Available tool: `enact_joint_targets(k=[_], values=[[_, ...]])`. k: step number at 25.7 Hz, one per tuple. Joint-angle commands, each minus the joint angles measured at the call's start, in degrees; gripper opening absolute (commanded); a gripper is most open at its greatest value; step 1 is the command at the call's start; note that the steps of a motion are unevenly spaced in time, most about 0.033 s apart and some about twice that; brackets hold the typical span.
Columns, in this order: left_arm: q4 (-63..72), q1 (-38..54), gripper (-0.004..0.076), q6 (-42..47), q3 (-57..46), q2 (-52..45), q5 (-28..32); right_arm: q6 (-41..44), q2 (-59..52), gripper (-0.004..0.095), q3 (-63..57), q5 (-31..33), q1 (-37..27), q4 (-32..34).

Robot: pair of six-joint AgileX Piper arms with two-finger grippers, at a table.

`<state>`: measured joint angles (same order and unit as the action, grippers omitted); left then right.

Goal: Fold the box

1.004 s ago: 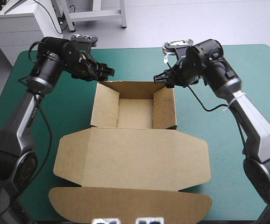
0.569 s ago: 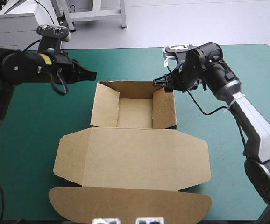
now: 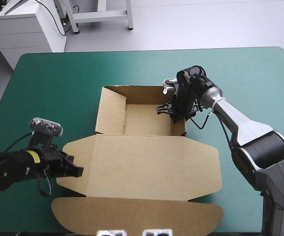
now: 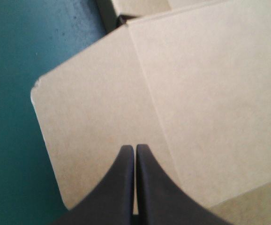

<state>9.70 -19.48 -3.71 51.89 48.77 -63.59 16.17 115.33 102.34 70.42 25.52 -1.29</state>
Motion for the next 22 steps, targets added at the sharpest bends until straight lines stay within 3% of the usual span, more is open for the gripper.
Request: enact_joint_targets(k=[1, 5, 9, 16, 22], values=[[0.54, -0.09, -0.0008, -2.42, -6.16, -4.71, 4.29, -1.52, -2.55, 0.0181, 1.13, 1.22, -0.35, 0.36], [0.65, -0.09, -0.0008, -2.66, -13.62, -10.78, 4.29, -2.10, -2.78, -0.0003, 1.13, 1.22, -0.35, 2.92], [0.97, -0.09, -0.0008, -2.66, -16.26, -15.49, 4.16, -0.02, -4.73, -0.0020, 1.13, 0.47, -3.69, 6.22], [1.19, -0.09, -0.0008, -2.66, -17.33, -16.70, 2.25, -1.29, -10.01, -0.0020, 1.13, 1.22, -18.83, 6.52], [1.19, -0.09, -0.0008, -2.66, -17.33, -16.70, 2.25, -2.65, -12.19, -0.0018, 1.13, 1.22, -36.75, 6.18]])
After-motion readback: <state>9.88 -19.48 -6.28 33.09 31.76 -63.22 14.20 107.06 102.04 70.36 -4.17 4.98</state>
